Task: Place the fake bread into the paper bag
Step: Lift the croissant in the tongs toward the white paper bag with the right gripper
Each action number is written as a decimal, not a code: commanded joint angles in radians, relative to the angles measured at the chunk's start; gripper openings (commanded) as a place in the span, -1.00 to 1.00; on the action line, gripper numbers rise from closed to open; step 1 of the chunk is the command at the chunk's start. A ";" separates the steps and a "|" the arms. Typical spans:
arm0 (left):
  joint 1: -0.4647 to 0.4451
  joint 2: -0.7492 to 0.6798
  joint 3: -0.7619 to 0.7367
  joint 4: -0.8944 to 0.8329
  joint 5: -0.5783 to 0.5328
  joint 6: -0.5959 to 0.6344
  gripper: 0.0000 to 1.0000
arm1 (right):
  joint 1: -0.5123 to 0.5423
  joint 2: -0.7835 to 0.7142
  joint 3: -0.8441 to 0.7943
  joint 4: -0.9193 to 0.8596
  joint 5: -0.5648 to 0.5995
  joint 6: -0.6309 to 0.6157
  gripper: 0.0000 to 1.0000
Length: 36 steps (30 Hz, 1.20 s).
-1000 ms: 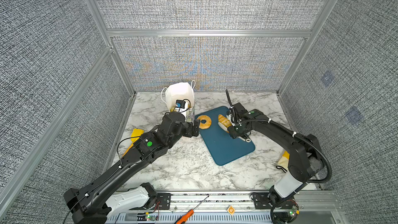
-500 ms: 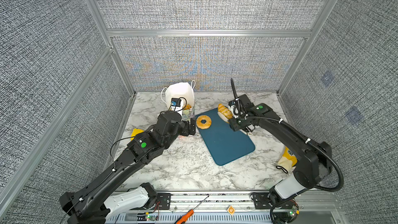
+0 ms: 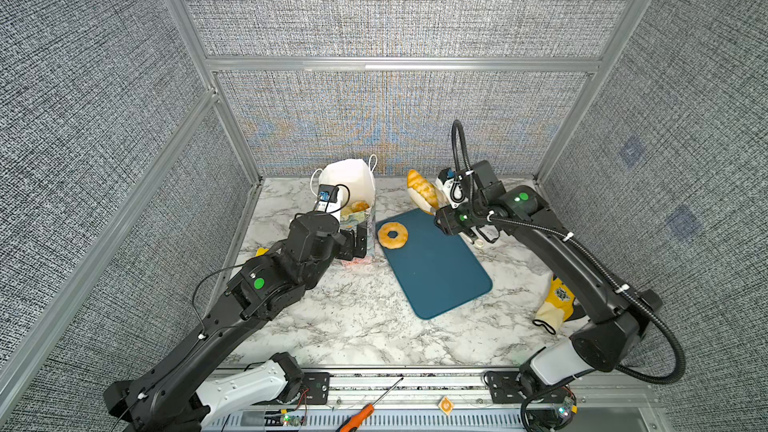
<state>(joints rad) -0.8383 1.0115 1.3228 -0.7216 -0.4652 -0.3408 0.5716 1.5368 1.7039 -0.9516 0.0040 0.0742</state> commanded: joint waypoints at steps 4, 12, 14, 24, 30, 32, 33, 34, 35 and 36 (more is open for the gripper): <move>0.023 0.019 0.045 -0.045 -0.021 0.039 0.99 | 0.026 -0.025 0.076 0.075 -0.065 0.025 0.14; 0.077 0.024 0.070 -0.045 0.023 0.055 0.99 | 0.069 -0.005 0.189 0.093 -0.093 0.029 0.14; 0.089 0.018 0.072 -0.045 0.030 0.055 0.99 | 0.082 0.002 0.208 0.110 -0.107 0.032 0.14; 0.133 -0.019 0.020 -0.037 0.043 0.028 0.99 | 0.191 0.092 0.281 0.212 -0.168 0.064 0.11; 0.146 -0.036 0.007 -0.047 0.037 0.022 0.99 | 0.239 0.161 0.340 0.218 -0.179 0.068 0.10; 0.148 -0.040 0.003 -0.051 0.034 0.021 0.99 | 0.248 0.180 0.353 0.221 -0.179 0.075 0.10; 0.150 -0.042 0.001 -0.051 0.034 0.021 0.99 | 0.252 0.187 0.356 0.224 -0.180 0.078 0.10; 0.151 -0.046 -0.002 -0.053 0.034 0.021 0.99 | 0.255 0.193 0.356 0.228 -0.179 0.083 0.10; 0.153 -0.048 -0.005 -0.052 0.034 0.022 0.99 | 0.258 0.202 0.359 0.231 -0.177 0.088 0.10; 0.154 -0.052 -0.008 -0.050 0.035 0.021 0.99 | 0.259 0.210 0.359 0.232 -0.175 0.093 0.10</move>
<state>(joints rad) -0.6861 0.9665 1.3197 -0.7616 -0.4259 -0.3180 0.8249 1.7363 2.0533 -0.7746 -0.1650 0.1478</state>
